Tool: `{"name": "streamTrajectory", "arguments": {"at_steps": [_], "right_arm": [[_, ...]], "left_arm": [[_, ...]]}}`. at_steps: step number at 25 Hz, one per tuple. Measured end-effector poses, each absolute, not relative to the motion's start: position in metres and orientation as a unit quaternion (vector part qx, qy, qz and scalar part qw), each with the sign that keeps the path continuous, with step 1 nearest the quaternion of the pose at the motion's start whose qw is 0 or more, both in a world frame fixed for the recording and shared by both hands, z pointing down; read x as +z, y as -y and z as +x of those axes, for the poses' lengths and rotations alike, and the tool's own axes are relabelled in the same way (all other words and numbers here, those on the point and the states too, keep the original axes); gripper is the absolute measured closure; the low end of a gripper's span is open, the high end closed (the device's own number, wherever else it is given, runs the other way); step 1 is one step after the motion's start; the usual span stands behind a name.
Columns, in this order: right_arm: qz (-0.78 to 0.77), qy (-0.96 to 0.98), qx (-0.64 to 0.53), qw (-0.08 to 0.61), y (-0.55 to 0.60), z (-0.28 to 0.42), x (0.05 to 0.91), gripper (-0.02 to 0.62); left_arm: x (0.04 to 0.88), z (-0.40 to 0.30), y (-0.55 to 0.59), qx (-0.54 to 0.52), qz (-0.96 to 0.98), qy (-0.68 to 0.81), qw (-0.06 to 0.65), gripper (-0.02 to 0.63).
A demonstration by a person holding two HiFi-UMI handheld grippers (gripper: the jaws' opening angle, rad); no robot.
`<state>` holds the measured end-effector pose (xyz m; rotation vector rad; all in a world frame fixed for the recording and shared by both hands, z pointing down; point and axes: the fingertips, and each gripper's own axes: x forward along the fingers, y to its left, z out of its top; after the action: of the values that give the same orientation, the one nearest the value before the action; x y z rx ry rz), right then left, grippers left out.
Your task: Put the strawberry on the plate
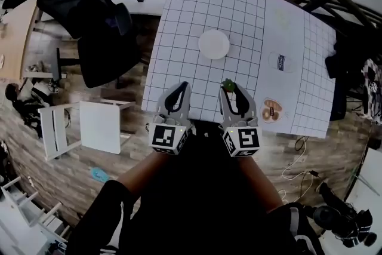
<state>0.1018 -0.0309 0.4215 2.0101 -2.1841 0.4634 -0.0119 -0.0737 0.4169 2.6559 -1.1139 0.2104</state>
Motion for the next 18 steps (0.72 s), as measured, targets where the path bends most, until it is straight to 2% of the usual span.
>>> {"name": "streamTrajectory", "arguments": {"at_steps": [7, 18], "right_arm": [[0.658, 0.731, 0.172, 0.045, 0.061, 0.121, 0.434, 0.457], [0.638, 0.743, 0.198, 0.048, 0.102, 0.140, 0.453, 0.457]], "left_arm": [[0.425, 0.011, 0.084, 0.083, 0.907, 0.392, 0.128, 0.598], [0.433, 0.029, 0.103, 0.097, 0.897, 0.409, 0.136, 0.598]]}}
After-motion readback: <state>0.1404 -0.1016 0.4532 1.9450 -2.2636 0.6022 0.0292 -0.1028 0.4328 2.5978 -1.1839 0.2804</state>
